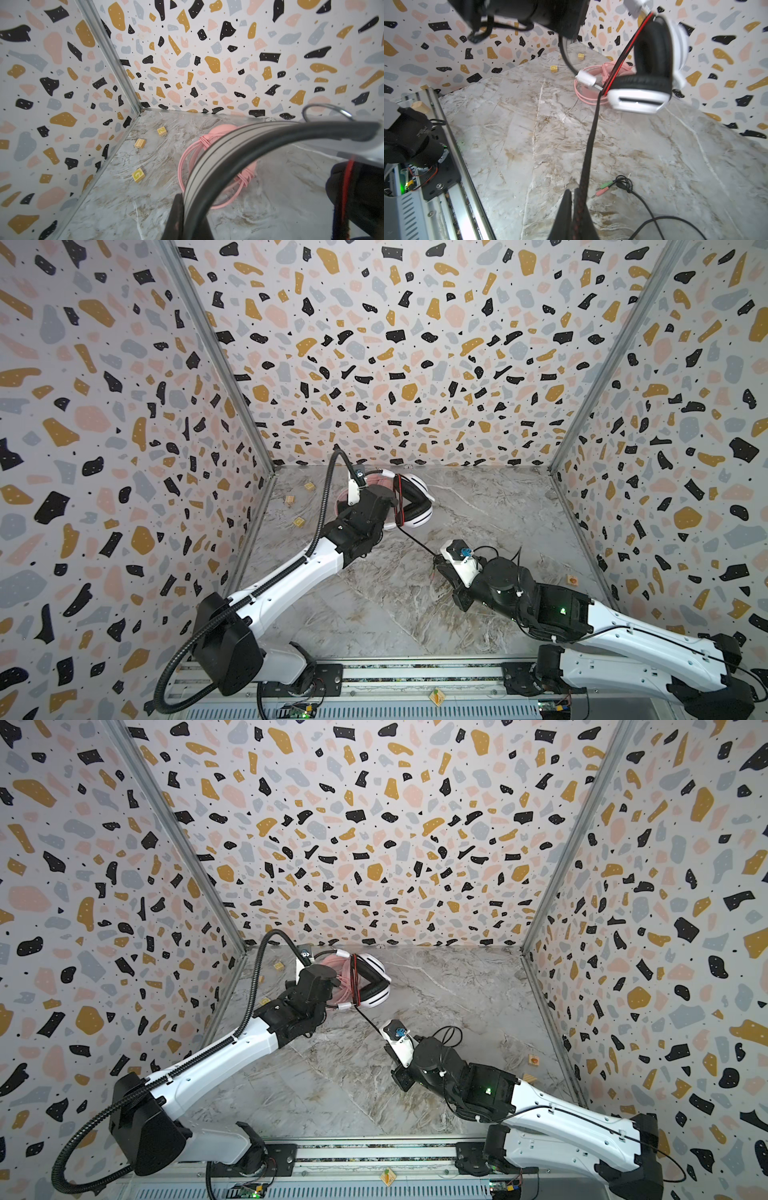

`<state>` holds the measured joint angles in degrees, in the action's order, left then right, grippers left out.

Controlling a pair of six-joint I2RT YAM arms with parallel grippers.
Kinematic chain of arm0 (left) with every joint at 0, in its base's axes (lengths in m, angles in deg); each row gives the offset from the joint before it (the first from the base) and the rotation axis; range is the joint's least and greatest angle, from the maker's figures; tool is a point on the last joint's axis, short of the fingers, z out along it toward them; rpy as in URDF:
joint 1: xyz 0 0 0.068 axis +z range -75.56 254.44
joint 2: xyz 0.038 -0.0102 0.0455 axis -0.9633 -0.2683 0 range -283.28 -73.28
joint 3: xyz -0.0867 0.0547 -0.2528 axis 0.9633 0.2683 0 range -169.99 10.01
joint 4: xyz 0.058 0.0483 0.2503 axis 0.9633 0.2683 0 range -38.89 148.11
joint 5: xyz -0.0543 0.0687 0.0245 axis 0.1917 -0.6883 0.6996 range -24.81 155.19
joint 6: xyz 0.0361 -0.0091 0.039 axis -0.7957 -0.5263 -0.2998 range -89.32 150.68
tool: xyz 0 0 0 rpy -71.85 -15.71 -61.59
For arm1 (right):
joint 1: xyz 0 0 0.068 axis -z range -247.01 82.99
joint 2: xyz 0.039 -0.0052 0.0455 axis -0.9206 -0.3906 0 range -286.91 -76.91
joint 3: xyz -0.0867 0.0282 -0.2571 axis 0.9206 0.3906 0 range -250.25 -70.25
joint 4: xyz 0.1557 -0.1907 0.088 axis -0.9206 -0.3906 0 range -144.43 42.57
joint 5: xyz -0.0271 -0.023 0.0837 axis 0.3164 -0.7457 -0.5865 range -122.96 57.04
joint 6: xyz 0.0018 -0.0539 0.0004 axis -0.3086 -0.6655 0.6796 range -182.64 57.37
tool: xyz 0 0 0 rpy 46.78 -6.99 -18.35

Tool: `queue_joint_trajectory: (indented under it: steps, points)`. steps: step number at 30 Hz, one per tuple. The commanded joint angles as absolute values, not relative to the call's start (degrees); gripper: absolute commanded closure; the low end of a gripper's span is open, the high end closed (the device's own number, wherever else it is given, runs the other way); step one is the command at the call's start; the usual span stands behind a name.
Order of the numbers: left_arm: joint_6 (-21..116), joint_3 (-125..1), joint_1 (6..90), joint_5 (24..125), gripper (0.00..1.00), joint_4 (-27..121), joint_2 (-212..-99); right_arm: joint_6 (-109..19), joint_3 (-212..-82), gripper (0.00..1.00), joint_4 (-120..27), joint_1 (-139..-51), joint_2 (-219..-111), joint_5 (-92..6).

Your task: Wrap the headphones

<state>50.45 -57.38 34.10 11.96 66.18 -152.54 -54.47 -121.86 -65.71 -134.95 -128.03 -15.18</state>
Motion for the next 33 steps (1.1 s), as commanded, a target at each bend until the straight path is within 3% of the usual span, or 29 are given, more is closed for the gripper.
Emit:
queue_joint_trajectory:
  steps: [1,9,21,33]
  points:
    - [44.49,-57.57,30.36,3.83,1.00,60.30,-152.05,-58.15,-126.59,0.93,-67.58,-135.19,-126.47,-10.71]
    - [39.36,-58.71,23.02,5.59,1.00,67.16,-154.45,-63.79,-132.68,0.92,-67.68,-133.88,-127.85,-6.51]
    - [34.21,-53.19,20.51,34.58,1.00,70.45,-143.94,-67.34,-135.15,0.92,-67.21,-120.58,-128.59,-12.01]
    - [32.52,-52.76,20.47,49.00,1.00,72.16,-137.49,-65.96,-133.09,0.91,-64.11,-110.53,-131.65,-21.27]
